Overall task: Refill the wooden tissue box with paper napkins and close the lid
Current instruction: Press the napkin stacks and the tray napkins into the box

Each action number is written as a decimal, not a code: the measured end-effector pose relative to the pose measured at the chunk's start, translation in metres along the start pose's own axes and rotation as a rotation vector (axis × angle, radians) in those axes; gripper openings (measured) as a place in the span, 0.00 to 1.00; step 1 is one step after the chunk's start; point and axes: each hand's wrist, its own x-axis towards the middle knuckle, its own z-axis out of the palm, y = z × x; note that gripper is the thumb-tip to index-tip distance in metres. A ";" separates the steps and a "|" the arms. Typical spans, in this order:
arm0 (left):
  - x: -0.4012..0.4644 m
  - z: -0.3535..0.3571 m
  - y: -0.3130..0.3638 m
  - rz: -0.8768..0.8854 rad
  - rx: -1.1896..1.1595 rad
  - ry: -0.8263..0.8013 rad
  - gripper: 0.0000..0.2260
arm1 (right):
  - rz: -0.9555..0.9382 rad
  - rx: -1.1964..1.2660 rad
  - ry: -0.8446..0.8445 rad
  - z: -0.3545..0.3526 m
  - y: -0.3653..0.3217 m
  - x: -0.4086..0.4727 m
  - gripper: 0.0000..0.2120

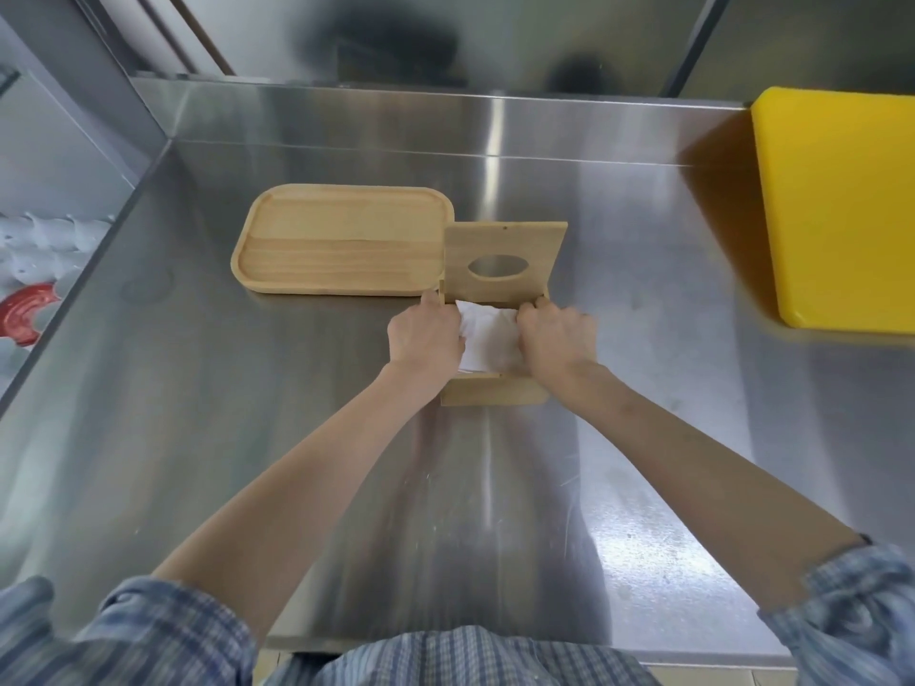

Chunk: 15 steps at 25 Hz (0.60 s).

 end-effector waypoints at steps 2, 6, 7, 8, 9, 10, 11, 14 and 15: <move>0.003 0.000 0.001 0.006 0.062 -0.015 0.12 | 0.000 -0.021 0.002 0.001 -0.001 0.001 0.13; 0.007 0.003 0.002 0.017 0.111 -0.030 0.11 | -0.005 -0.005 0.000 0.002 0.001 0.001 0.14; 0.007 0.002 0.002 0.016 0.103 -0.024 0.12 | 0.001 0.012 0.005 0.002 0.001 0.002 0.13; 0.006 0.001 0.001 0.014 0.090 -0.014 0.13 | 0.008 0.029 0.010 0.002 0.002 0.001 0.13; 0.004 -0.001 0.001 0.013 0.074 -0.003 0.14 | 0.015 0.043 0.016 0.001 0.002 0.001 0.13; 0.002 -0.003 0.001 0.014 0.056 0.008 0.15 | 0.020 0.058 0.022 0.000 0.002 0.001 0.13; -0.001 -0.004 0.001 0.017 0.036 0.020 0.17 | 0.021 0.074 0.029 -0.001 0.003 0.000 0.13; -0.008 -0.010 -0.001 0.087 -0.018 0.106 0.15 | 0.010 0.118 0.066 -0.008 0.007 -0.003 0.14; -0.009 -0.012 -0.002 0.140 -0.032 0.131 0.13 | 0.010 0.119 0.097 -0.012 0.009 -0.004 0.16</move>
